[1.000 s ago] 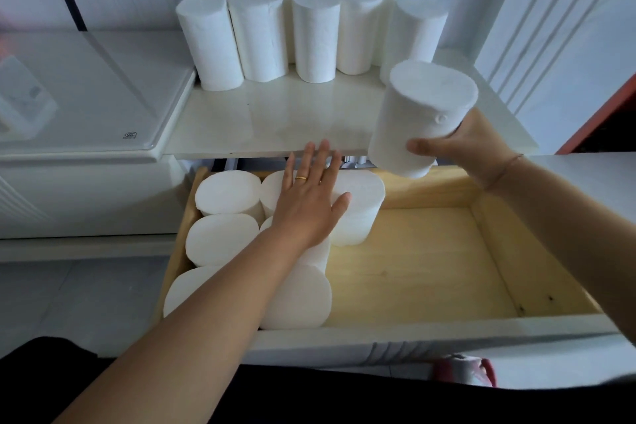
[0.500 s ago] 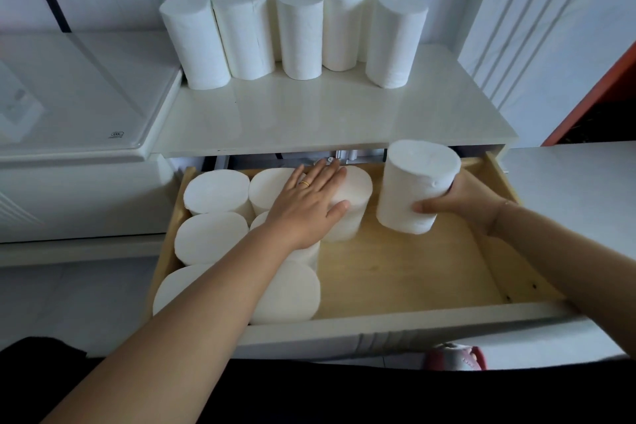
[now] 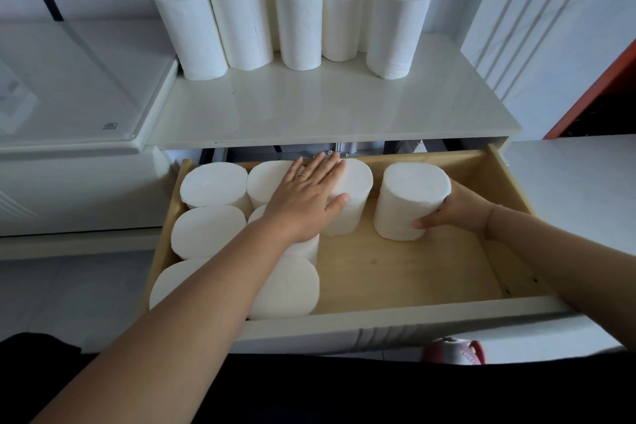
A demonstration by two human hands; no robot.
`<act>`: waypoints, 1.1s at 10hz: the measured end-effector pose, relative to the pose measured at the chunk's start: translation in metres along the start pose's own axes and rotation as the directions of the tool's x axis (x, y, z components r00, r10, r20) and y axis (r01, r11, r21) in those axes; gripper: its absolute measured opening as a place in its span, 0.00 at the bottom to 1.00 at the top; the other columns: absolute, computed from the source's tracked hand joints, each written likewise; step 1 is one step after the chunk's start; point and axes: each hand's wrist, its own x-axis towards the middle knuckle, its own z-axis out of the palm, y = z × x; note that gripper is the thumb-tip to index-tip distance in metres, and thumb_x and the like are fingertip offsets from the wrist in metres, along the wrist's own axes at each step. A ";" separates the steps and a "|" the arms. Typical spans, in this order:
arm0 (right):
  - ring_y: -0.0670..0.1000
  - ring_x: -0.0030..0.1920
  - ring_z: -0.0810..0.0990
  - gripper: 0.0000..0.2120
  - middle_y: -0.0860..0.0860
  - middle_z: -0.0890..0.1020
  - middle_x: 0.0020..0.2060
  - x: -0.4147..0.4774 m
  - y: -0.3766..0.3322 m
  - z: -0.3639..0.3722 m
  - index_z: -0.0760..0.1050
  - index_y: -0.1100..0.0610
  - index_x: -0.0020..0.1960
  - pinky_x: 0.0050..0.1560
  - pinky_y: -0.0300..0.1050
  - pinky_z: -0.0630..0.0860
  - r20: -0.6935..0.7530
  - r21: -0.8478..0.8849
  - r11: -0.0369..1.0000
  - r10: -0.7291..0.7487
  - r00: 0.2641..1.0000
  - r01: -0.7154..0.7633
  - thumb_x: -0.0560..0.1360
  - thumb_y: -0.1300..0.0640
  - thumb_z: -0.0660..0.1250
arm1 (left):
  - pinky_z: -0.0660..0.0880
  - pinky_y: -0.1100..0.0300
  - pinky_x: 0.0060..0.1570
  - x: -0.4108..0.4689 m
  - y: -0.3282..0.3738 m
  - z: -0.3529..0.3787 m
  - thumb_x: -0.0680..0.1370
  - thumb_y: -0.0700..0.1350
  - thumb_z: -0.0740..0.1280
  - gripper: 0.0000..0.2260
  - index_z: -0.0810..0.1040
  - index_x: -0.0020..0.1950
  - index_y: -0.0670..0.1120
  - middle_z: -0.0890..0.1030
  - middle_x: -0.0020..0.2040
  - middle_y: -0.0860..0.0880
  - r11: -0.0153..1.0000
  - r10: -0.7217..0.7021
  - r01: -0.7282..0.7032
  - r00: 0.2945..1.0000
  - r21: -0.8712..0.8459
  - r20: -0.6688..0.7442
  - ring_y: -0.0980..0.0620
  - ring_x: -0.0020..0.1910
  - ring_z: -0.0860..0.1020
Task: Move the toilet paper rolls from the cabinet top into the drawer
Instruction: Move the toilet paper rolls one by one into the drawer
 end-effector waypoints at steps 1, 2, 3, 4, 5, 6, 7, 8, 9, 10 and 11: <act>0.40 0.59 0.74 0.43 0.42 0.76 0.59 -0.001 0.001 -0.002 0.63 0.50 0.69 0.53 0.27 0.71 0.031 -0.030 0.999 -0.010 0.999 0.011 0.61 0.71 0.79 | 0.33 0.56 0.72 0.000 0.000 0.000 0.81 0.59 0.43 0.26 0.41 0.77 0.52 0.40 0.77 0.55 1.000 -0.001 0.001 1.000 0.002 0.002 0.58 0.75 0.38; 0.48 0.62 0.73 0.42 0.45 0.76 0.60 0.000 0.001 -0.004 0.62 0.49 0.69 0.58 0.38 0.73 0.095 -0.037 0.999 0.042 0.995 -0.039 0.63 0.70 0.78 | 0.33 0.56 0.72 0.000 0.001 -0.001 0.81 0.58 0.43 0.27 0.41 0.77 0.52 0.40 0.77 0.55 1.000 0.000 0.000 1.000 -0.002 0.006 0.57 0.75 0.38; 0.50 0.61 0.74 0.43 0.48 0.75 0.62 -0.005 -0.002 -0.012 0.60 0.44 0.71 0.60 0.54 0.76 0.240 0.001 0.962 0.264 0.934 -0.272 0.64 0.54 0.80 | 0.34 0.56 0.72 -0.001 0.000 -0.002 0.81 0.58 0.43 0.26 0.41 0.77 0.52 0.40 0.77 0.55 1.000 0.000 0.000 1.000 -0.003 0.004 0.57 0.75 0.39; 0.51 0.63 0.73 0.40 0.46 0.74 0.63 -0.006 -0.011 -0.017 0.60 0.41 0.71 0.58 0.57 0.75 0.223 0.233 0.870 0.388 0.894 -0.436 0.64 0.37 0.72 | 0.34 0.56 0.72 -0.001 0.000 -0.001 0.81 0.58 0.43 0.26 0.42 0.77 0.52 0.41 0.77 0.54 1.000 0.003 -0.003 1.000 -0.002 -0.001 0.57 0.75 0.39; 0.53 0.62 0.75 0.38 0.49 0.75 0.61 -0.002 -0.021 -0.013 0.65 0.46 0.69 0.53 0.57 0.77 0.150 0.428 0.792 0.413 0.899 -0.435 0.63 0.33 0.67 | 0.34 0.56 0.72 0.000 -0.001 -0.001 0.81 0.58 0.43 0.26 0.42 0.77 0.52 0.41 0.77 0.54 1.000 0.004 -0.004 1.000 -0.001 -0.002 0.57 0.75 0.39; 0.53 0.60 0.75 0.28 0.49 0.77 0.60 0.000 -0.027 -0.003 0.68 0.47 0.68 0.55 0.58 0.77 0.134 0.407 0.821 0.379 0.916 -0.399 0.71 0.38 0.65 | 0.35 0.56 0.72 0.001 -0.001 -0.001 0.81 0.58 0.43 0.26 0.42 0.77 0.52 0.41 0.77 0.54 1.000 0.004 -0.004 1.000 -0.005 -0.001 0.57 0.75 0.39; 0.52 0.55 0.77 0.28 0.50 0.79 0.56 -0.002 -0.028 0.000 0.70 0.49 0.69 0.59 0.59 0.75 0.182 0.383 0.831 0.361 0.915 -0.404 0.70 0.42 0.66 | 0.35 0.56 0.72 0.000 -0.001 -0.001 0.81 0.58 0.43 0.26 0.43 0.77 0.52 0.42 0.78 0.54 1.000 0.005 -0.005 1.000 -0.023 -0.001 0.57 0.75 0.40; 0.53 0.59 0.78 0.25 0.51 0.80 0.57 -0.007 -0.031 0.003 0.74 0.47 0.63 0.62 0.59 0.75 0.258 0.365 0.831 0.343 0.903 -0.420 0.67 0.44 0.68 | 0.35 0.56 0.72 0.001 -0.002 0.000 0.81 0.58 0.43 0.26 0.43 0.77 0.52 0.42 0.78 0.55 1.000 0.004 -0.004 1.000 -0.027 -0.004 0.57 0.75 0.40; 0.53 0.58 0.79 0.22 0.51 0.81 0.57 -0.010 -0.034 0.014 0.75 0.48 0.61 0.62 0.58 0.75 0.312 0.365 0.829 0.321 0.894 -0.425 0.68 0.45 0.68 | 0.35 0.56 0.72 0.002 -0.001 0.000 0.81 0.58 0.43 0.26 0.43 0.77 0.52 0.42 0.78 0.54 1.000 -0.003 0.003 1.000 -0.019 -0.001 0.57 0.75 0.40; 0.52 0.60 0.77 0.25 0.52 0.80 0.58 -0.010 -0.040 0.032 0.75 0.50 0.62 0.62 0.57 0.76 0.320 0.379 0.810 0.340 0.884 -0.448 0.66 0.45 0.69 | 0.36 0.56 0.72 0.001 -0.001 0.000 0.81 0.57 0.43 0.26 0.44 0.77 0.52 0.43 0.78 0.54 1.000 -0.004 0.004 1.000 -0.024 -0.004 0.57 0.75 0.41; 0.49 0.57 0.77 0.28 0.49 0.80 0.54 -0.010 -0.046 0.044 0.74 0.51 0.63 0.59 0.52 0.76 0.317 0.364 0.796 0.383 0.867 -0.485 0.65 0.43 0.69 | 0.36 0.56 0.72 0.001 -0.001 -0.001 0.81 0.57 0.43 0.25 0.44 0.77 0.52 0.43 0.78 0.54 1.000 -0.002 0.002 1.000 -0.029 -0.006 0.57 0.76 0.41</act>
